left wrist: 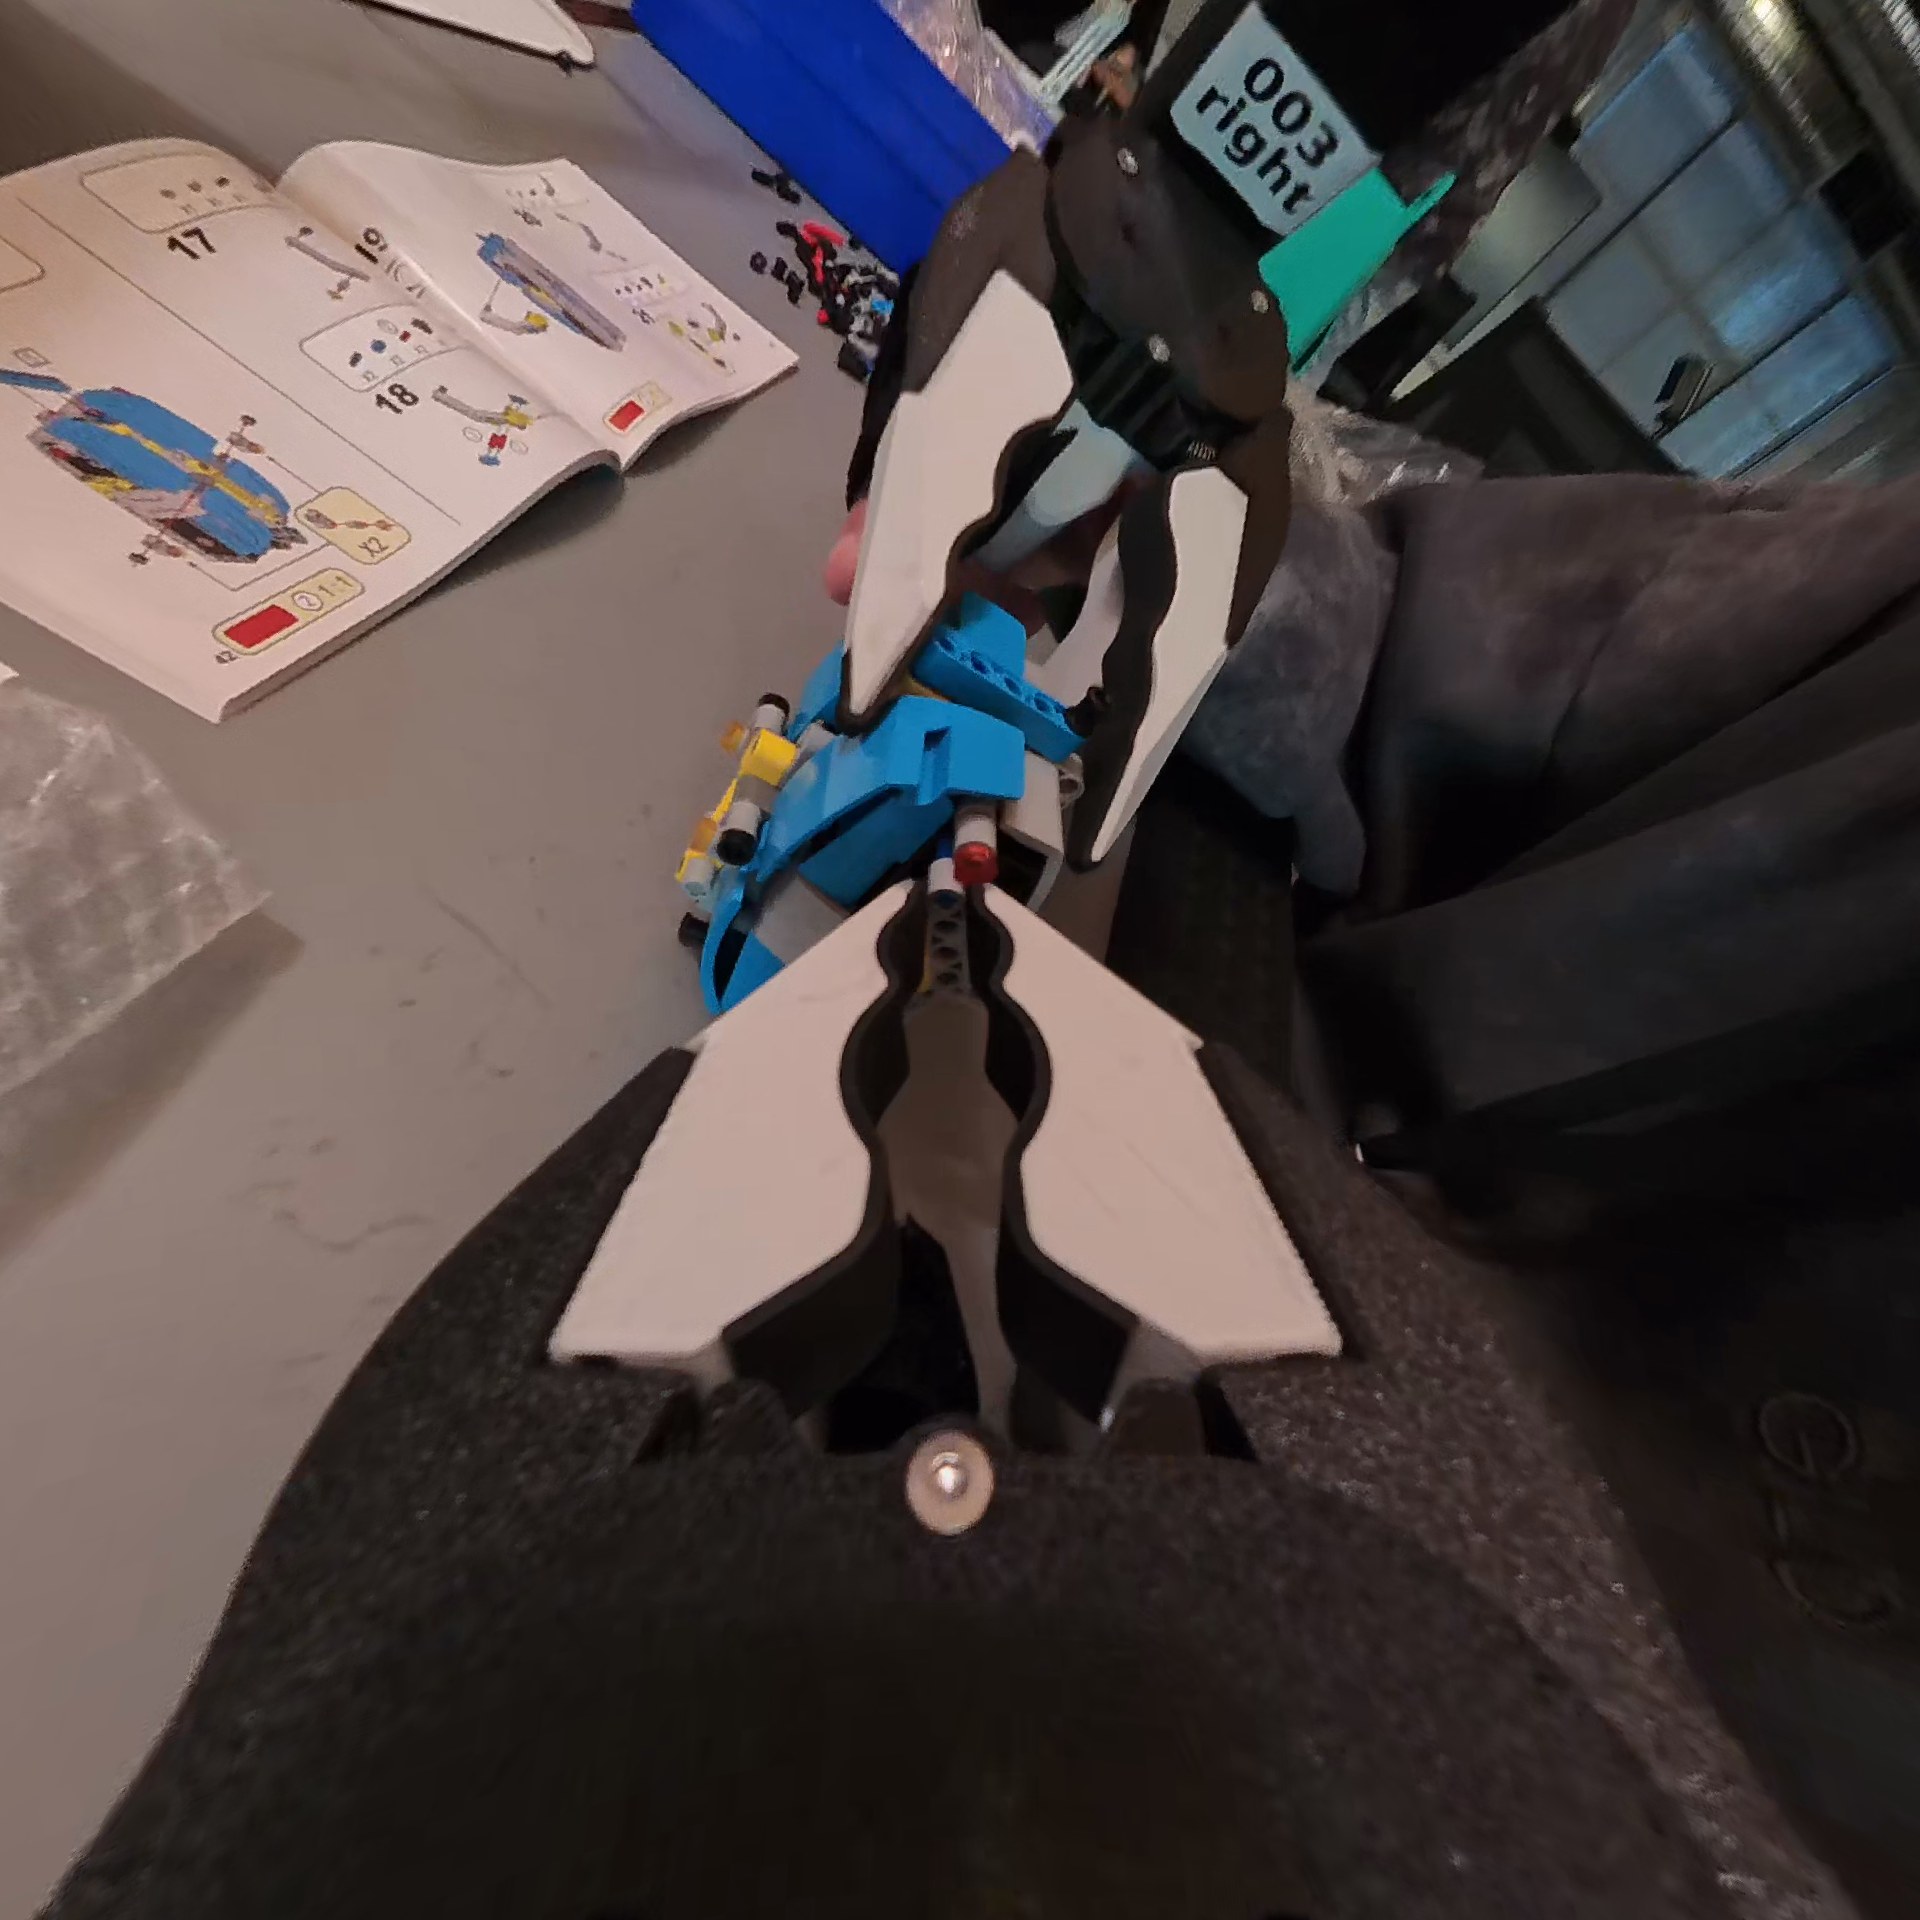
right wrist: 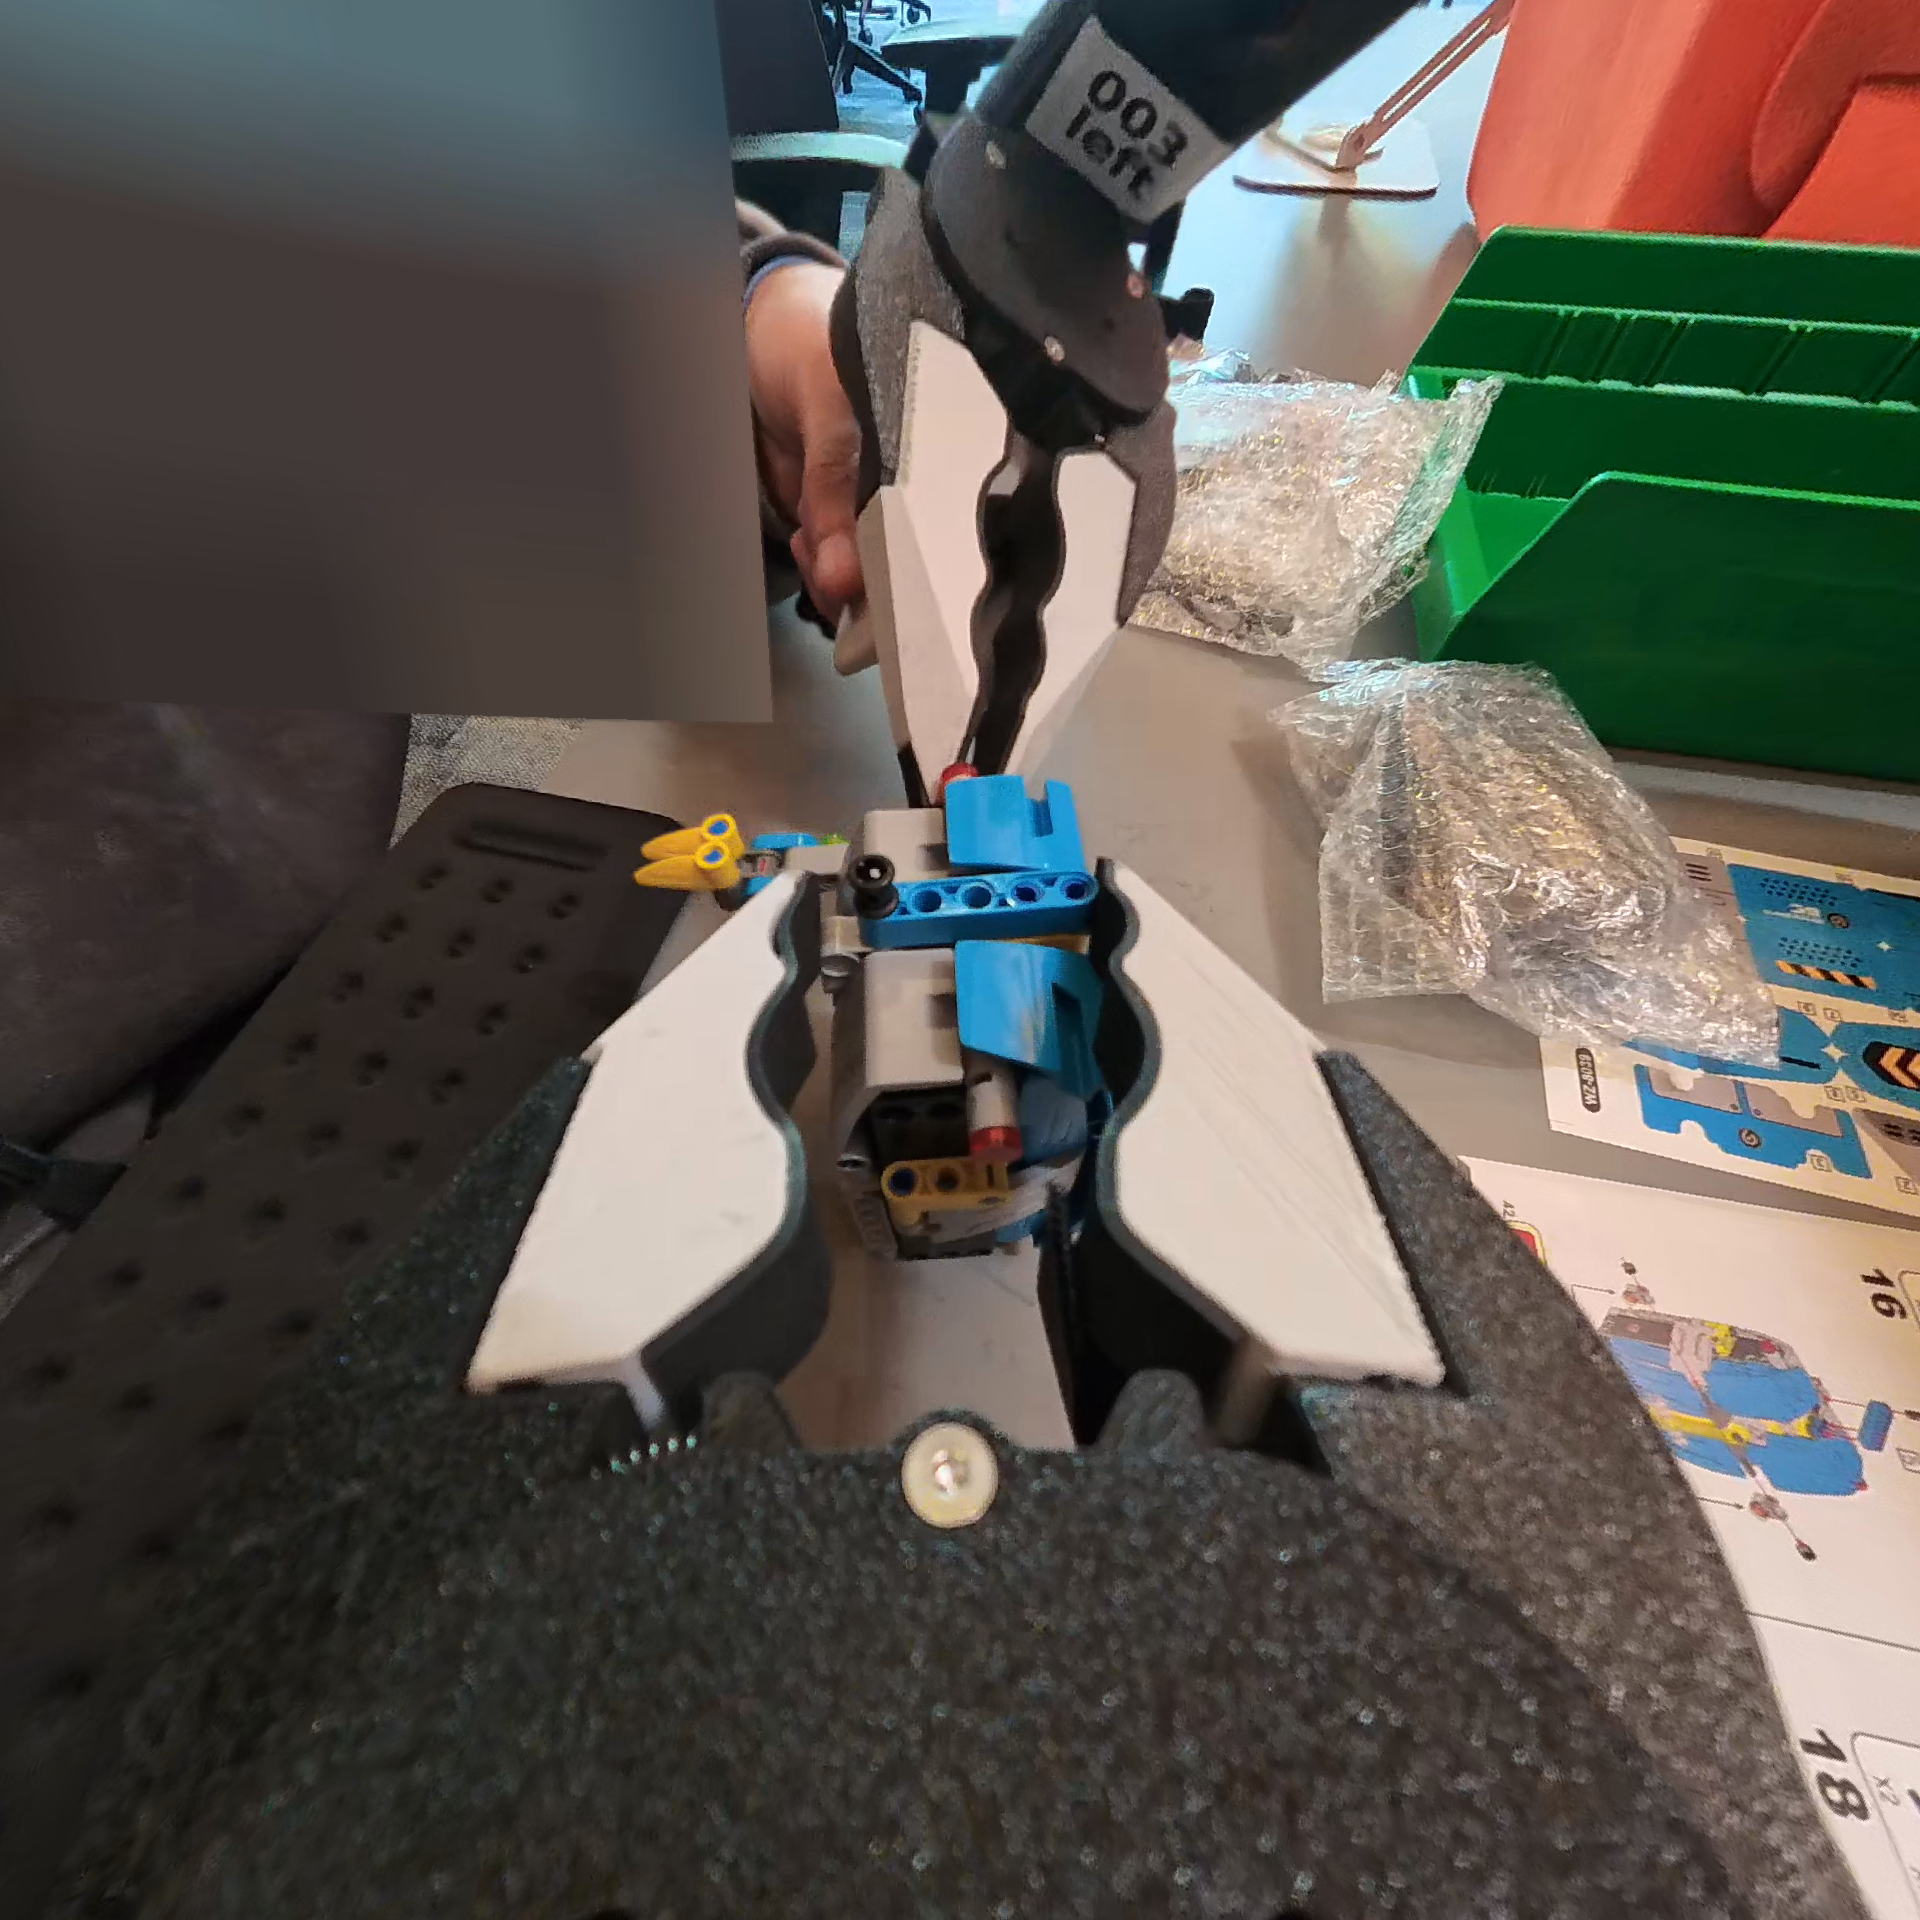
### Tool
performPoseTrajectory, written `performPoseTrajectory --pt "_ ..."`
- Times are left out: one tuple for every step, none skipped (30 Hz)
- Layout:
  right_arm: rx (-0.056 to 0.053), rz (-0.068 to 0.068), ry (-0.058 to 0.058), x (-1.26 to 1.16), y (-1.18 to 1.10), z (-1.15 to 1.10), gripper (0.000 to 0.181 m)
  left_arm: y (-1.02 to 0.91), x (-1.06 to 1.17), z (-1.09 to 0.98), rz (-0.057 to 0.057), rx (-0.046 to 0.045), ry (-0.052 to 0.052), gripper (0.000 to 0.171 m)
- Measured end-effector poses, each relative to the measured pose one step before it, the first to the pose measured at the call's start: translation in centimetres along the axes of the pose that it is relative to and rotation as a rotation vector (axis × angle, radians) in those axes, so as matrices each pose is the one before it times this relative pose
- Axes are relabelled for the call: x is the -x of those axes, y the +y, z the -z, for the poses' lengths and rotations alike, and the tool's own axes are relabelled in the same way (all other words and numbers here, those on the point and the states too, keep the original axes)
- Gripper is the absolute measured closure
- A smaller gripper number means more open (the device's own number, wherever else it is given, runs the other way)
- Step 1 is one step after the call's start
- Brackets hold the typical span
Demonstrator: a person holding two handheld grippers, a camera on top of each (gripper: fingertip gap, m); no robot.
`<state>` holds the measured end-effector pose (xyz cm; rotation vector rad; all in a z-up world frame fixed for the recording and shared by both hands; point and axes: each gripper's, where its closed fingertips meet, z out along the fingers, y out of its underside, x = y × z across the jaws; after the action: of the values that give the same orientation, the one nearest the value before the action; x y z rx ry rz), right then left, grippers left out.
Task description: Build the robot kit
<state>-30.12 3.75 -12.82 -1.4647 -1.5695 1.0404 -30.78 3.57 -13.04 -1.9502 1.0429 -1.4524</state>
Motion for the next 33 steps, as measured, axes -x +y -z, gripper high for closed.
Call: performPoseTrajectory --pt "0.0012 -0.0040 0.0013 -0.010 0.005 0.005 0.129 -0.013 0.010 -0.010 -0.0070 0.01337 -0.0087 0.166" --pt "0.0021 0.0020 0.0020 0.006 -0.002 -0.008 0.129 0.003 -0.005 -0.024 -0.0026 0.00602 -0.0048 0.166" --pt "0.0004 0.0024 0.0033 0.006 0.005 -0.002 0.129 0.001 0.002 -0.017 0.0056 -0.00158 0.0009 0.166" --pt "-0.0002 -0.0029 0.0013 -0.018 -0.007 -0.009 0.129 -0.020 0.015 -0.006 0.0203 -0.00986 0.0053 0.166" --pt "-0.0022 -0.0048 0.0033 -0.042 -0.020 -0.017 0.129 -0.053 0.003 -0.011 0.0262 -0.01587 0.0091 0.166" --pt "-0.0036 0.0010 -0.0029 0.048 0.001 0.017 0.129 -0.001 -0.052 -0.020 0.0217 -0.01505 0.0139 0.166" --pt "0.0034 0.0035 -0.0003 0.036 0.000 -0.014 0.129 -0.009 -0.034 0.005 0.0212 -0.01355 0.0174 0.166" --pt "0.0043 0.0008 0.0004 0.004 0.008 -0.014 0.129 -0.015 -0.026 -0.006 0.0211 -0.01158 0.0223 0.167" --pt "-0.0003 -0.0030 -0.0042 0.032 0.004 0.019 0.129 -0.013 -0.032 -0.018 0.0161 -0.00672 0.0239 0.167" --pt "-0.0015 -0.0029 -0.0016 -0.017 -0.006 -0.001 0.129 -0.055 0.025 -0.006 0.0076 -0.00543 0.0134 0.167" --pt "-0.0045 -0.0088 0.0020 -0.084 -0.014 0.011 0.129 -0.062 0.021 -0.031 -0.0010 -0.00397 0.0025 0.167" --pt "-0.0051 -0.0013 -0.0014 0.030 -0.032 -0.020 0.129 -0.014 -0.004 -0.110 -0.0055 -0.00261 -0.0016 0.167" --pt "-0.0043 -0.0041 0.0037 -0.006 -0.017 -0.083 0.129 -0.041 0.018 -0.101 -0.0069 -0.00480 -0.0054 0.167" --pt "-0.0110 -0.0086 -0.0029 -0.032 -0.035 0.035 0.129 -0.038 0.009 -0.045 -0.0096 -0.00538 -0.0041 0.167" --pt "-0.0002 0.0003 -0.0055 0.035 0.014 0.016 0.129 0.026 -0.020 -0.029 -0.0117 -0.00376 -0.0030 0.167" --pt "0.0051 0.0051 0.0038 0.026 0.001 -0.041 0.129 0.033 -0.018 -0.006 -0.0126 -0.00309 -0.0078 0.167" --pt "0.0003 0.0022 0.0001 0.053 0.009 0.006 0.129 0.041 -0.049 -0.026 -0.0180 -0.00143 -0.0138 0.167" --pt "0.0005 0.0013 -0.0031 0.085 0.015 0.018 0.129 0.023 -0.032 -0.054 -0.0213 -0.00180 -0.0183 0.167" --pt "0.0010 0.0046 0.0041 -0.022 -0.011 -0.031 0.129 -0.059 0.056 -0.026 -0.0162 -0.00644 -0.0206 0.167" --pt "-0.0030 -0.0085 0.0026 -0.126 -0.023 -0.018 0.130 -0.111 0.081 -0.025 -0.0022 -0.01128 -0.0147 0.167" --pt "0.0005 -0.0089 -0.0034 -0.095 0.018 0.077 0.129 -0.105 0.077 -0.072 0.0130 -0.02032 -0.0063 0.167" --pt "-0.0030 -0.0030 0.0081 -0.099 0.000 0.028 0.129 -0.058 0.053 -0.043 0.0286 -0.02967 0.0043 0.167" --pt "-0.0119 0.0072 0.0117 0.017 -0.045 -0.047 0.129 -0.002 0.022 0.019 0.0350 -0.03547 0.0120 0.167" --pt "-0.0040 0.0072 0.0148 0.012 -0.011 -0.014 0.129 0.068 -0.005 -0.017 0.0326 -0.03636 0.0131 0.166" --pt "0.0040 0.0175 0.0121 0.079 0.035 0.046 0.130 0.100 -0.072 -0.025 0.0250 -0.03591 0.0145 0.165" --pt "0.0094 0.0137 -0.0008 0.143 0.046 0.072 0.130 0.109 -0.111 0.005 0.0029 -0.02941 0.0103 0.165" --pt "0.0063 0.0029 -0.0064 0.085 0.005 0.002 0.129 0.158 -0.049 0.041 -0.0151 -0.01562 -0.0001 0.164" --pt "-0.0021 -0.0074 -0.0084 -0.051 -0.013 -0.033 0.129 0.139 0.050 0.082 -0.0153 -0.00556 -0.0085 0.164" --pt "-0.0067 -0.0121 -0.0034 -0.137 -0.035 -0.036 0.129 0.216 0.086 0.091 -0.0168 0.00599 -0.0099 0.163" --pt "-0.0088 -0.0094 -0.0036 -0.071 -0.031 -0.014 0.129 0.129 0.035 0.104 -0.0206 0.00281 -0.0076 0.163" --pt "-0.0040 0.0010 -0.0017 0.018 0.000 0.004 0.129 -0.007 -0.011 0.100 -0.0160 -0.00570 -0.0040 0.164" --pt "0.0016 0.0026 0.0006 0.044 0.013 0.012 0.129 -0.008 -0.035 0.024 -0.0077 -0.00336 -0.0011 0.164" --pt "0.0027 0.0029 0.0002 0.045 0.004 -0.015 0.129 0.002 -0.021 -0.018 -0.0036 0.00124 0.0011 0.164"
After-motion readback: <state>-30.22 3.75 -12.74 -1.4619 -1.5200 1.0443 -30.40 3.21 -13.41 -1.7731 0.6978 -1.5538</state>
